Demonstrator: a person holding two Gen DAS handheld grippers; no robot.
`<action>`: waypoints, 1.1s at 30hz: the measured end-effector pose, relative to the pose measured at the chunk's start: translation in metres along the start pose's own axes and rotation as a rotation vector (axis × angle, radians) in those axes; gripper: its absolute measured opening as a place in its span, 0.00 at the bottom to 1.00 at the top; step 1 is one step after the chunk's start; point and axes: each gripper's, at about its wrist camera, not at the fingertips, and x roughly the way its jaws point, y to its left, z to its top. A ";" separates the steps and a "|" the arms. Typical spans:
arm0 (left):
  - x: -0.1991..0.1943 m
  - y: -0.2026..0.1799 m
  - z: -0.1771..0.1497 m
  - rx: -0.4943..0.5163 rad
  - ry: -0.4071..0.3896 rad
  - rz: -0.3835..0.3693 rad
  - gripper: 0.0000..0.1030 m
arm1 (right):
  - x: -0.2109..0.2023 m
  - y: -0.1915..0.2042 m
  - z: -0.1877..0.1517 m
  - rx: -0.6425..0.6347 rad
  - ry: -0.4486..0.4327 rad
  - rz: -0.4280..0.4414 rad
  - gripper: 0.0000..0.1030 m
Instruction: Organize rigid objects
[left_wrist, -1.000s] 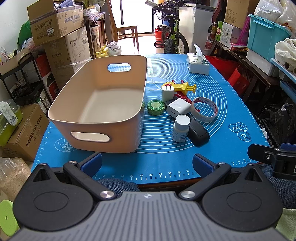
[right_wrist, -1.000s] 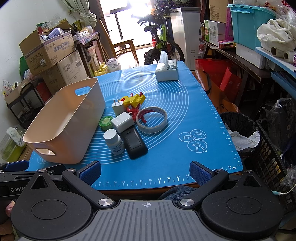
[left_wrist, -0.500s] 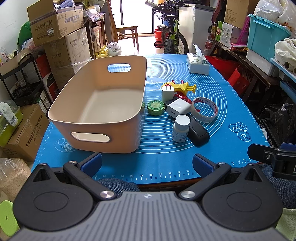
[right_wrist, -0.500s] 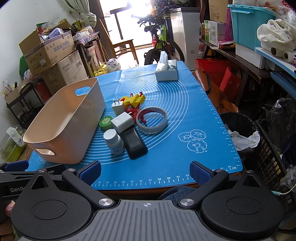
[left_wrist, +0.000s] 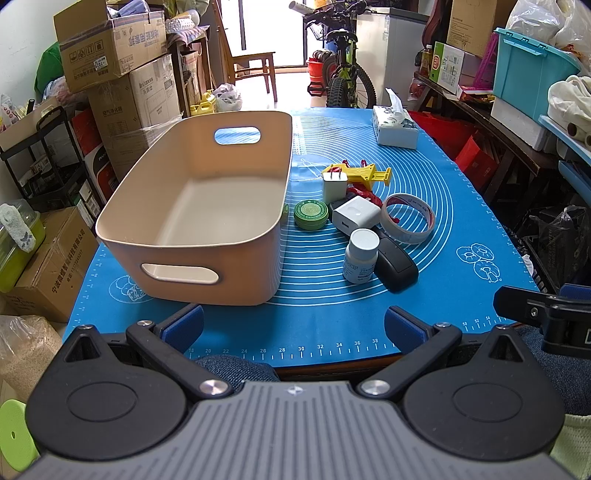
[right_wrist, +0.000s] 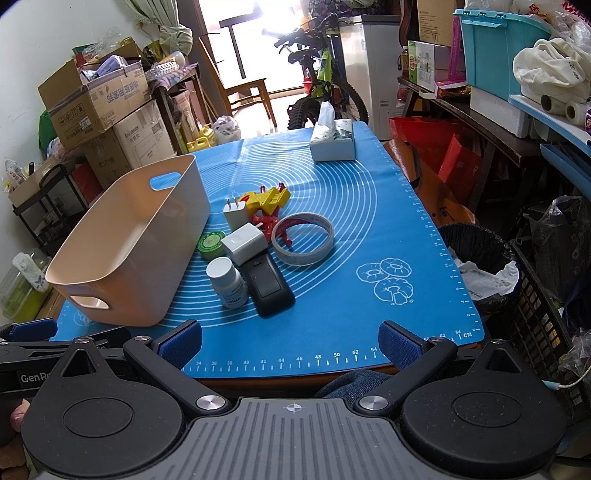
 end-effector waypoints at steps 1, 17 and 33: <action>0.000 0.000 0.000 0.000 0.000 0.000 1.00 | 0.000 0.000 0.000 0.000 0.000 0.000 0.98; 0.000 0.000 0.000 0.000 0.000 0.000 1.00 | 0.001 0.000 0.000 0.000 0.000 0.000 0.98; -0.004 0.011 0.009 -0.016 -0.003 -0.006 1.00 | 0.003 0.001 0.007 0.005 -0.001 0.006 0.98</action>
